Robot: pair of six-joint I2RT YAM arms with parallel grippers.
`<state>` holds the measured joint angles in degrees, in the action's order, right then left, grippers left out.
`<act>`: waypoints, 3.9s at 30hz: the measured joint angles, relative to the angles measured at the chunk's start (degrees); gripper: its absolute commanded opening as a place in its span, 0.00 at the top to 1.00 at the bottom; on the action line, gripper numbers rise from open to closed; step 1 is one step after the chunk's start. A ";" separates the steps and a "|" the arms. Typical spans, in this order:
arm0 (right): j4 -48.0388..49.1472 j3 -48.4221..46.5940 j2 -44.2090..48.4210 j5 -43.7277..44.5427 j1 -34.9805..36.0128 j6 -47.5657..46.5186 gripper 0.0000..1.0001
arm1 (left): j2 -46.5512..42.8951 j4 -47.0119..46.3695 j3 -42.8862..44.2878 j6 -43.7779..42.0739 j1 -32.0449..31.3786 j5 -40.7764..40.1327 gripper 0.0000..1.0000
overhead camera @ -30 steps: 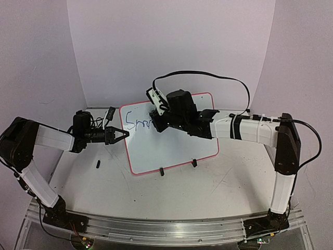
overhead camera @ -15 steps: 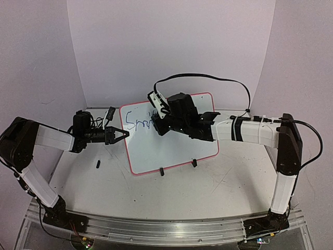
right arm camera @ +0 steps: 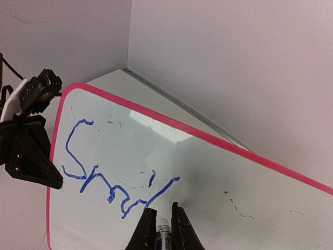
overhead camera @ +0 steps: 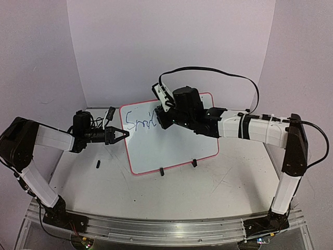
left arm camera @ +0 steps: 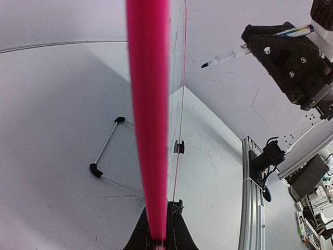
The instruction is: Write a sentence on the whiteboard
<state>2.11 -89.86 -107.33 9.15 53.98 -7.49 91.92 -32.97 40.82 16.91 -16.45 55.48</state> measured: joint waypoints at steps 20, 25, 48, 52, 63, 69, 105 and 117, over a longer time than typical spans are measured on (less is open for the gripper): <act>1.31 0.44 0.96 -4.57 -2.82 2.62 1.00 | 0.24 -0.04 0.07 0.00 0.00 0.17 1.00; 1.22 0.44 0.09 -5.27 -2.80 2.95 1.00 | 0.28 -0.07 0.07 0.00 0.00 0.31 1.00; 1.22 0.44 -1.49 -5.33 -2.80 3.23 1.00 | 0.31 -0.04 0.09 0.00 0.02 0.33 1.00; 1.22 0.44 -1.53 -4.85 -2.78 3.23 1.00 | 0.31 -0.04 0.09 0.00 0.00 0.31 1.00; 1.27 0.55 -1.53 -3.08 -2.51 3.21 1.00 | 0.31 -0.02 0.09 0.00 0.02 0.31 1.00; 1.44 0.87 -1.53 -2.32 -2.45 3.21 1.00 | 0.31 0.00 0.09 0.02 0.02 0.26 1.00; 2.62 3.52 -0.11 1.53 -2.58 2.34 1.00 | 0.37 0.04 0.09 0.02 0.02 0.04 1.00; 2.60 2.75 -0.11 1.51 -2.95 1.49 1.00 | 0.37 0.04 0.09 0.02 0.02 0.04 1.00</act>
<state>4.71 -87.11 -107.44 10.66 51.03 -6.00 92.29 -32.93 40.91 16.93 -16.43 55.53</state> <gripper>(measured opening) 0.099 0.061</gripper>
